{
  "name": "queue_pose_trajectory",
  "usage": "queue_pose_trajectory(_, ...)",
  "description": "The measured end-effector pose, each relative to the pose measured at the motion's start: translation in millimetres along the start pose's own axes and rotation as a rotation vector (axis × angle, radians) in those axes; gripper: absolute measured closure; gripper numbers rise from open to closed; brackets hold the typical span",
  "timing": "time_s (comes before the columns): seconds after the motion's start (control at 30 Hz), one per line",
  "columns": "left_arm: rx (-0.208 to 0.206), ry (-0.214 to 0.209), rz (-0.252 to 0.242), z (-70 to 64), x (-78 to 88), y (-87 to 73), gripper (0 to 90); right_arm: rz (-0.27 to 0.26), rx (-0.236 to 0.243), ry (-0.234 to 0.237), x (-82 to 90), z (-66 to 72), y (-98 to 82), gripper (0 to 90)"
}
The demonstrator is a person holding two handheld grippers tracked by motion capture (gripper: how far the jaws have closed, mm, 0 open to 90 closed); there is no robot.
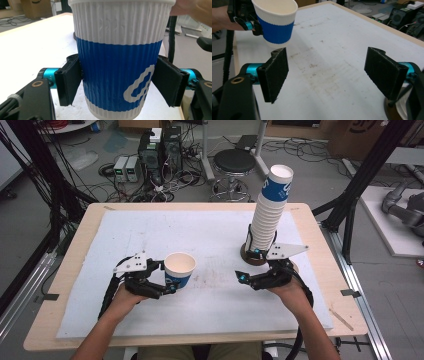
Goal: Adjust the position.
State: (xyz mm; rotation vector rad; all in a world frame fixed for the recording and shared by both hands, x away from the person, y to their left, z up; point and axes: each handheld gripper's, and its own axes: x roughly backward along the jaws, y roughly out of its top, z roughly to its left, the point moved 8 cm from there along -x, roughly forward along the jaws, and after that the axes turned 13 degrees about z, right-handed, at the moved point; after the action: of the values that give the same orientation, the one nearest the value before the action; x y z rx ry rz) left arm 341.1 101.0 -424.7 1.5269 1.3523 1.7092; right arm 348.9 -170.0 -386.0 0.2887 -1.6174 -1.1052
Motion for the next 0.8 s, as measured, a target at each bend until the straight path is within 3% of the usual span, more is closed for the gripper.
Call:
queue_pose_trajectory(0.37, -0.008, 0.046, -0.102, 4.0, 15.9, -0.9, 27.0, -0.047, 0.013, -0.142, 12.4, -6.6, -15.0, 19.9)
queue_pose_trajectory(0.8, 0.008, 0.078, -0.166, 8.9, 29.7, 2.3, 27.0, -0.085, -0.022, -0.146, 15.6, -8.1, -28.4, 19.9)
